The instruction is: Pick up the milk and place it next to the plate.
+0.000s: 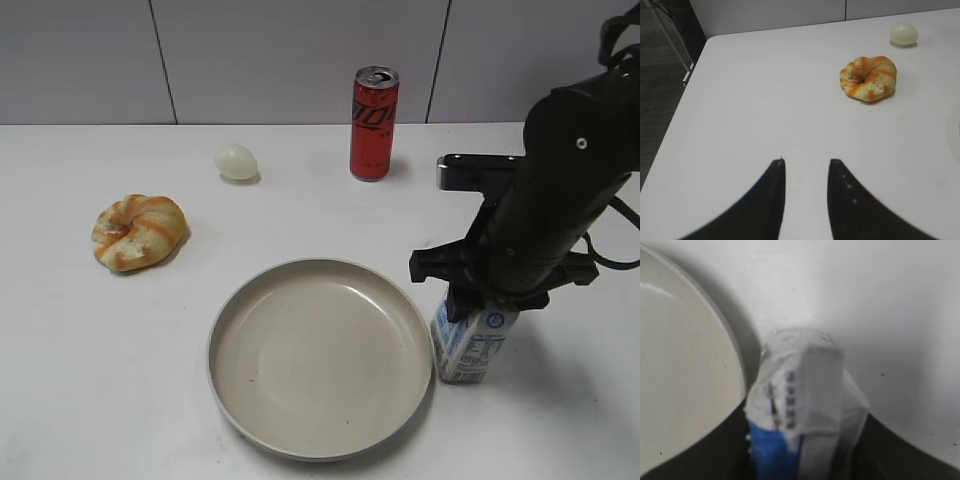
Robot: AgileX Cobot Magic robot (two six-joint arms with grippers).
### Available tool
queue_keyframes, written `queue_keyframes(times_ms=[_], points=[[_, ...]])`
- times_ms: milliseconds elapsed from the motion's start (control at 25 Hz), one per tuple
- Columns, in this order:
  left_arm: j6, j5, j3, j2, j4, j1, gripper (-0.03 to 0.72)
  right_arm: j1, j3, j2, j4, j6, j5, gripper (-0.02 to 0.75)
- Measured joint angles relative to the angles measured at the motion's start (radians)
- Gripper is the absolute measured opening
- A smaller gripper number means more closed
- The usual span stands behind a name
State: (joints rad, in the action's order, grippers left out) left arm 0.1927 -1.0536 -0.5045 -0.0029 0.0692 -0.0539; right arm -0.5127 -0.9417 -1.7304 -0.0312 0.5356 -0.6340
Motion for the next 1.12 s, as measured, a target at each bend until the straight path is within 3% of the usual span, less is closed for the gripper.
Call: queue_keyframes(times_ms=[120, 280, 360, 680, 960, 1120], points=[[0.0, 0.0, 0.0, 0.0, 0.0, 0.0, 0.232, -0.001, 0.0, 0.0, 0.0, 0.0, 0.017, 0.316], [0.0, 0.0, 0.0, 0.0, 0.0, 0.0, 0.232, -0.001, -0.014, 0.0, 0.014, -0.002, 0.032, 0.57], [0.0, 0.0, 0.0, 0.0, 0.0, 0.0, 0.232, -0.001, -0.021, 0.0, 0.015, -0.006, 0.031, 0.636], [0.0, 0.0, 0.0, -0.003, 0.0, 0.0, 0.232, 0.031, -0.191, -0.001, -0.045, -0.107, -0.063, 0.644], [0.0, 0.0, 0.0, -0.003, 0.0, 0.0, 0.232, 0.238, -0.463, -0.014, 0.018, -0.321, -0.226, 0.644], [0.0, 0.0, 0.0, -0.003, 0.0, 0.0, 0.232, 0.36, -0.601, -0.073, 0.031, -0.443, -0.412, 0.639]])
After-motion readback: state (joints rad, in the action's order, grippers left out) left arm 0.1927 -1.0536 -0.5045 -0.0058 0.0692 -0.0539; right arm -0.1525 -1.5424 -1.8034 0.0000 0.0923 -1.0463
